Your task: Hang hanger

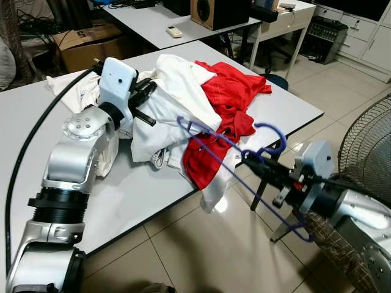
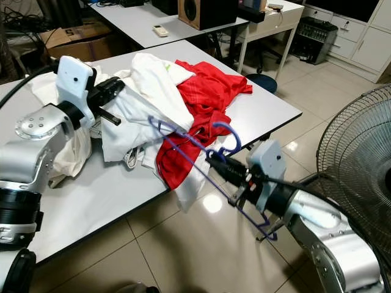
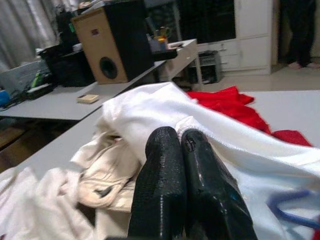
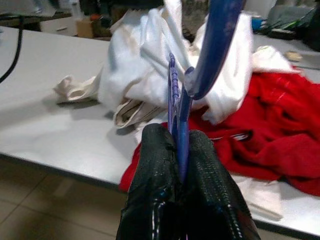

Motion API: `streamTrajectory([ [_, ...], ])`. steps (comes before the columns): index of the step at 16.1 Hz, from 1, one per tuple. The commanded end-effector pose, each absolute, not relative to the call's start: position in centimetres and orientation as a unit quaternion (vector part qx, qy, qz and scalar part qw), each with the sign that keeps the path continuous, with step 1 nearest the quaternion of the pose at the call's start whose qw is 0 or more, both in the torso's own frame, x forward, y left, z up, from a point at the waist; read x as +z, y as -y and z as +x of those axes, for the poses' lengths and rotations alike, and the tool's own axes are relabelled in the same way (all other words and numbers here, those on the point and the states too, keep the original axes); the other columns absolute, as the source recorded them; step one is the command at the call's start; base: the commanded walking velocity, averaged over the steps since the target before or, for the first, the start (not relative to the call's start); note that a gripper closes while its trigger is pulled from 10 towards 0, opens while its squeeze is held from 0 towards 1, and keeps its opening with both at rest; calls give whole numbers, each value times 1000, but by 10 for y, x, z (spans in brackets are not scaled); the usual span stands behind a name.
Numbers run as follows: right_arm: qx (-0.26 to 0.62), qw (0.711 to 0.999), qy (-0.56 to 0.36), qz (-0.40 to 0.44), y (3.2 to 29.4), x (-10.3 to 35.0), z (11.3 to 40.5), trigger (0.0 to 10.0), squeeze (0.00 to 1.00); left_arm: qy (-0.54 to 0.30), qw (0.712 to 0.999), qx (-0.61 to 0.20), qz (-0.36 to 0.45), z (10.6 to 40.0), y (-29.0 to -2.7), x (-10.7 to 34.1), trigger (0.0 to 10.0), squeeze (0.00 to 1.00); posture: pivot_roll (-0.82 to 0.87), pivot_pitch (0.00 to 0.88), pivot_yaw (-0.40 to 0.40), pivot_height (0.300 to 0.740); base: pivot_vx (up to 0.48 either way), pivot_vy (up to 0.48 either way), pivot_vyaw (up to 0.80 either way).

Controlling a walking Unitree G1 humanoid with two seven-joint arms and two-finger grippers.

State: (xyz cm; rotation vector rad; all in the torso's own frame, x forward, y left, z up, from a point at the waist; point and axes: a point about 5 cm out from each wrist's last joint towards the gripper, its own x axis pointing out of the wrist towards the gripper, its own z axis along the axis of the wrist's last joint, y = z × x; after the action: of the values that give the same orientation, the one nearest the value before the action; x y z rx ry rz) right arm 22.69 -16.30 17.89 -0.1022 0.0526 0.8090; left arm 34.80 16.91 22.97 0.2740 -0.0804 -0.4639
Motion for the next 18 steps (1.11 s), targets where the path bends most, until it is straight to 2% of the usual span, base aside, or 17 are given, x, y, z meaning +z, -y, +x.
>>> streamTrajectory([
  [1,384,922,-18,-53,164,182,228,10000,0,53,958,-246,140,349,-163,238,0,0,-192,0,34,740,0,0,0],
  [5,377,922,29,-77,164,195,234,10000,0,51,950,-265,154,347,-158,233,0,0,-193,1,35,740,0,0,0],
  [10,390,915,29,-98,160,196,235,10000,0,46,949,-270,156,347,-161,230,0,0,-196,0,37,740,0,0,0],
  [12,397,912,21,-98,161,192,236,10000,0,58,942,-303,130,342,-153,233,0,0,-197,0,37,740,0,0,0],
  [18,410,907,14,-95,153,187,242,10000,0,74,924,-354,122,335,-145,241,0,0,-189,0,47,740,0,0,0],
])
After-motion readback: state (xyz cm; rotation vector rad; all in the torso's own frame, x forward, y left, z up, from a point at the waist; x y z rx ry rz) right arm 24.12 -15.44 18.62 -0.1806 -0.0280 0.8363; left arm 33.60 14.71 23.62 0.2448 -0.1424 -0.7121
